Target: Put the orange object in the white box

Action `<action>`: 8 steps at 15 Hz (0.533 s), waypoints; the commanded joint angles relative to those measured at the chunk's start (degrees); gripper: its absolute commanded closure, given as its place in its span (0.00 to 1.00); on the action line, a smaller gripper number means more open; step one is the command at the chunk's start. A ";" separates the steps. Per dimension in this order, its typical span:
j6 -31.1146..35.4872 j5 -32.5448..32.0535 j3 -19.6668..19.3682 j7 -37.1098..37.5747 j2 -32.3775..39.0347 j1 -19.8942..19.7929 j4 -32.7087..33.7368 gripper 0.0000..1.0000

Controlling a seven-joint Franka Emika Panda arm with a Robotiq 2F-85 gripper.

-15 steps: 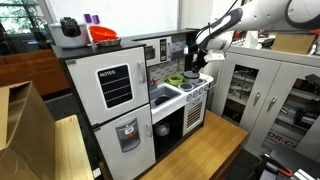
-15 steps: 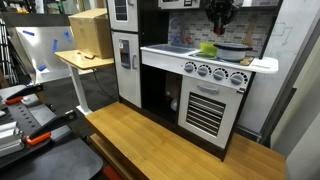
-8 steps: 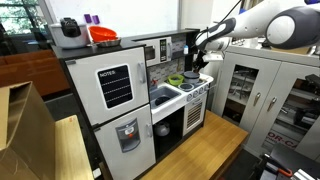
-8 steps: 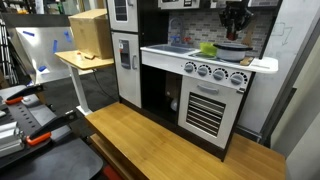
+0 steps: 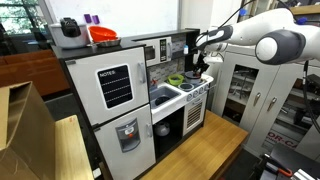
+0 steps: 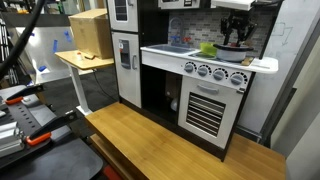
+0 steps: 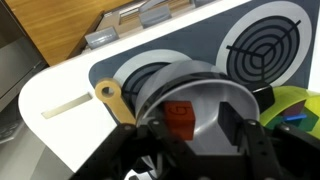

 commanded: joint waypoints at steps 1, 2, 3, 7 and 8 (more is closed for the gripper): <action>-1.89 1.15 1.35 -2.00 1.25 -1.46 4.14 0.12; -1.33 1.28 1.52 -2.29 0.85 -1.58 3.99 0.05; -0.91 1.32 1.75 -2.82 0.47 -1.68 3.97 0.01; -1.21 1.14 2.80 -3.41 0.60 -1.50 5.33 0.00; -1.27 1.03 3.07 -3.52 0.61 -1.42 5.43 0.00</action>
